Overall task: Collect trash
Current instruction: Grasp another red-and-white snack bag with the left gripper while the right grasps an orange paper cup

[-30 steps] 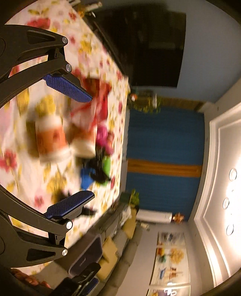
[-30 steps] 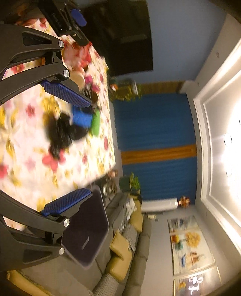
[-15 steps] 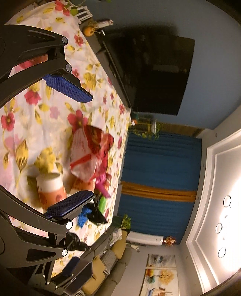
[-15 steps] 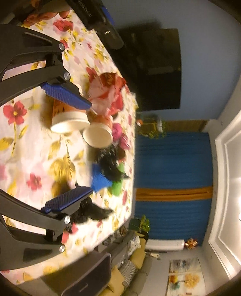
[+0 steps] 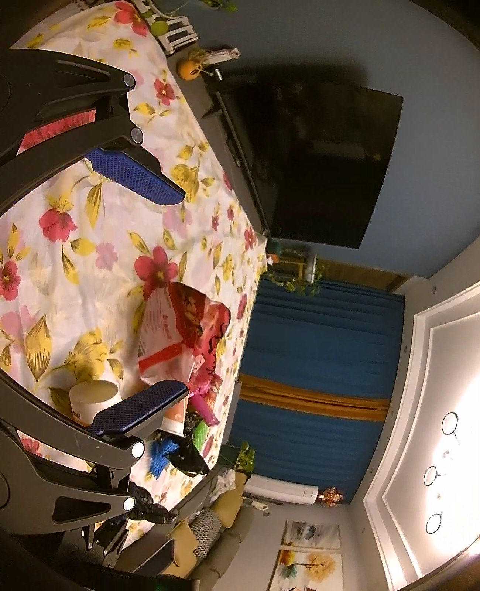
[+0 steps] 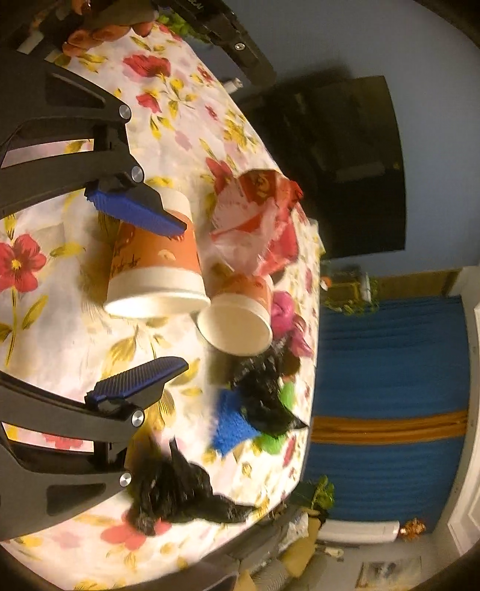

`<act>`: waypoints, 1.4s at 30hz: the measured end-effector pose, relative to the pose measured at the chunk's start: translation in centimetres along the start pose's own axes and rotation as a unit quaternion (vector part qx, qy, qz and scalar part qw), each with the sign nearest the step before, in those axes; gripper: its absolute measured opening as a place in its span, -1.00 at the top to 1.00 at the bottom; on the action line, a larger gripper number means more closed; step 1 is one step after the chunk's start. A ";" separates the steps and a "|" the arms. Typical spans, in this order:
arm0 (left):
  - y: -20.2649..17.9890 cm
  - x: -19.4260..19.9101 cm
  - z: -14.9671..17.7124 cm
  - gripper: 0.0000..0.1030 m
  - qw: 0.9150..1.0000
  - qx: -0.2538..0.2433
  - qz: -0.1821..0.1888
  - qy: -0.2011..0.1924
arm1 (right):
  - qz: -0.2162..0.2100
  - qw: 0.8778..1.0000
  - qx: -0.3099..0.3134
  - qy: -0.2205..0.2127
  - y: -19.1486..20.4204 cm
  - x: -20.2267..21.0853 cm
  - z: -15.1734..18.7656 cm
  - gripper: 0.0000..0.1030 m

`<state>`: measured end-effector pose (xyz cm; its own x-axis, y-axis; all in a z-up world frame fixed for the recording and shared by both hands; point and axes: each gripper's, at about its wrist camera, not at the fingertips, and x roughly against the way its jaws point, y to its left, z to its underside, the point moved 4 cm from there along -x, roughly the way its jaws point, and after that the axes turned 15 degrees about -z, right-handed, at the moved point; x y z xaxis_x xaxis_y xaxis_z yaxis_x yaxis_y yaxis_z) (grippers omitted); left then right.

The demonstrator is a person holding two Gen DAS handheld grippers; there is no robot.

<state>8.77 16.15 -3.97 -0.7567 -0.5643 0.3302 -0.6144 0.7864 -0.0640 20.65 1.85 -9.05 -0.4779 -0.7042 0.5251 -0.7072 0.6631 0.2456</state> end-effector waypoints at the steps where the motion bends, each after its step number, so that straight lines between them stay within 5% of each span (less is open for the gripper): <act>1: 0.1 0.0 0.0 -0.83 1.000 0.001 -0.001 0.000 | -0.005 1.000 0.000 0.004 0.1 -0.2 0.0 -0.22; 13: 0.0 -0.5 0.1 -0.83 1.000 -0.005 -0.004 0.002 | -0.084 0.996 -0.023 0.016 0.7 -0.4 0.4 0.51; 17: -0.6 -0.8 0.0 -0.83 1.000 -0.015 0.000 0.002 | -0.094 0.995 -0.025 0.006 1.0 0.5 0.2 0.92; 28: -2.7 -6.5 -2.7 -0.83 0.998 -0.013 0.049 0.032 | -0.065 0.996 -0.009 -0.053 0.6 4.3 -1.3 0.92; 35: -4.4 -12.1 -2.8 -0.77 0.991 -0.026 0.084 0.098 | -0.050 0.997 -0.001 -0.066 0.2 5.2 -1.5 0.92; 38: -5.2 -14.0 -1.9 -0.56 0.987 -0.051 0.086 0.124 | -0.045 0.997 0.000 -0.067 -0.1 5.3 -1.5 0.92; 42: -5.7 -15.7 0.6 0.34 0.975 -0.065 0.126 0.173 | -0.039 0.997 -0.004 -0.068 -0.6 5.4 -1.5 0.92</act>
<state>24.05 20.38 -9.36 -0.7452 -0.2486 0.6187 -0.3682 0.9270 -0.0710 19.30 -1.99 -5.09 -0.4882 -0.7818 0.3880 -0.7411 0.6061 0.2888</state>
